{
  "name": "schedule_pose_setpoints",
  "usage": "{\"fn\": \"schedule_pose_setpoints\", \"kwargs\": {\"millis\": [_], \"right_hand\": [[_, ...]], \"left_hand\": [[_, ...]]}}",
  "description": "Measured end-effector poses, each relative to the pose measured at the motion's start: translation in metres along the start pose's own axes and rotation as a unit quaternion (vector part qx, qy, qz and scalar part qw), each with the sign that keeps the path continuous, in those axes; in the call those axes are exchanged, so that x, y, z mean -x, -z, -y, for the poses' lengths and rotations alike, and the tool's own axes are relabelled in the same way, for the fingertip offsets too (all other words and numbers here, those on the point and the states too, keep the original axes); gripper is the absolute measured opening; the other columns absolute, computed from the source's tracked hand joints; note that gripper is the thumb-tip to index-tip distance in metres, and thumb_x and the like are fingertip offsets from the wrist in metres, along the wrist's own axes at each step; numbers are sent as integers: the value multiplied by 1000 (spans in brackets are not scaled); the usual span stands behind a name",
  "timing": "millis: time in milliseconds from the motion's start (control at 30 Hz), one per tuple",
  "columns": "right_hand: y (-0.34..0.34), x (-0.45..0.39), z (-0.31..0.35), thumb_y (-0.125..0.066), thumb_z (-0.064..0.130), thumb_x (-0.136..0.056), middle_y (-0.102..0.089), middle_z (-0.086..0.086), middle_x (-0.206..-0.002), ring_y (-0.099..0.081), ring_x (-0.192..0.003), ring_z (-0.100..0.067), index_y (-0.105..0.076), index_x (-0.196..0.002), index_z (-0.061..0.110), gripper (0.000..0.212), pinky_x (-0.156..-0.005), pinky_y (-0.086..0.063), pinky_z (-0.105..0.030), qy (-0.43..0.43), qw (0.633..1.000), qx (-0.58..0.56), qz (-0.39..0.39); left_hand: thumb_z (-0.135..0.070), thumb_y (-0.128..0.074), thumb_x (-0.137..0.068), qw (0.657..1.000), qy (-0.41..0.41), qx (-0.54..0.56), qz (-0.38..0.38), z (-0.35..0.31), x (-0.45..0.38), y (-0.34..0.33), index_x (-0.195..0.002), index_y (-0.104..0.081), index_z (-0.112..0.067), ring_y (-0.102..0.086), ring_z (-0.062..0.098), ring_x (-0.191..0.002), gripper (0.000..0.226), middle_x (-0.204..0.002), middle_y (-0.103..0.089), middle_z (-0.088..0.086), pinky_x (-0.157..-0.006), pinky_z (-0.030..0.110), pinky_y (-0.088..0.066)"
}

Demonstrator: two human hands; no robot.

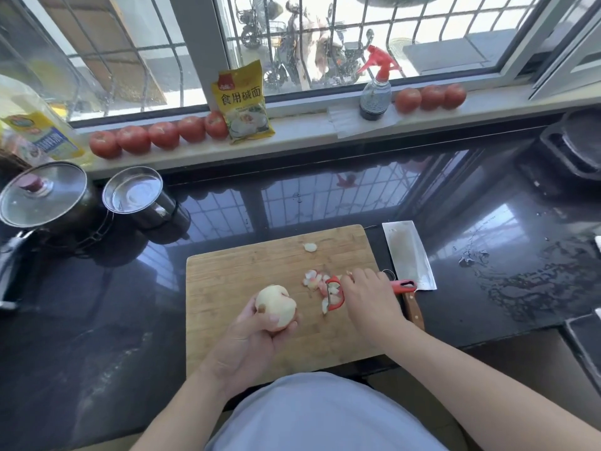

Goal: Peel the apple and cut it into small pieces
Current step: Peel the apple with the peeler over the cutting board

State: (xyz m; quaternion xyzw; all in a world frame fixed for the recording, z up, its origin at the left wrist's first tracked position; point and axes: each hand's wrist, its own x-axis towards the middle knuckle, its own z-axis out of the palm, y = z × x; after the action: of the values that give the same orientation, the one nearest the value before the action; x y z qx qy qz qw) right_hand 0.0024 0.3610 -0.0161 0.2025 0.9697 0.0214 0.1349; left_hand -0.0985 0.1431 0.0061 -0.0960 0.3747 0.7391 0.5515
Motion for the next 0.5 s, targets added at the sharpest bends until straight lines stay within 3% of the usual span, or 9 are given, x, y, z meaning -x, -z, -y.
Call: {"fn": "schedule_pose_setpoints", "kwargs": {"millis": [100,167,300,500], "right_hand": [[11,5,7,-58,8,-79,-55,-1,-77,-52,-71,-25,-59,-86,18,13,-63,-42,-38,52,988,-51,-135],[23,12,18,-51,9,-84,-53,-2,-75,-48,-68,-26,-60,-90,16,13,-60,-38,-38,98,966,-72,-229],[28,14,32,-47,7,-85,-52,-3,-80,-47,-72,-26,-63,-96,14,21,-63,-38,-39,118,963,-53,-236],[27,19,46,-46,6,-87,-49,-3,-75,-47,-69,-26,-62,-91,13,18,-62,-40,-39,112,958,-52,-260]], "left_hand": [[-19,-90,-75,999,3,21,-25,1,-2,-10,-129,-60,-7,-60,41,-113,63,-117,-62,22,-84,36,-61],[-24,-80,-86,997,-2,26,-76,2,-7,-14,-131,-58,-5,-63,38,-109,54,-114,-65,21,-87,39,-61],[-19,-60,-99,990,-3,39,-137,5,-14,-23,-130,-57,1,-65,38,-101,37,-114,-66,24,-117,55,-39],[-19,-57,-98,986,2,42,-162,4,-12,-34,-120,-65,-1,-66,28,-98,29,-107,-70,19,-108,45,-47]]}}
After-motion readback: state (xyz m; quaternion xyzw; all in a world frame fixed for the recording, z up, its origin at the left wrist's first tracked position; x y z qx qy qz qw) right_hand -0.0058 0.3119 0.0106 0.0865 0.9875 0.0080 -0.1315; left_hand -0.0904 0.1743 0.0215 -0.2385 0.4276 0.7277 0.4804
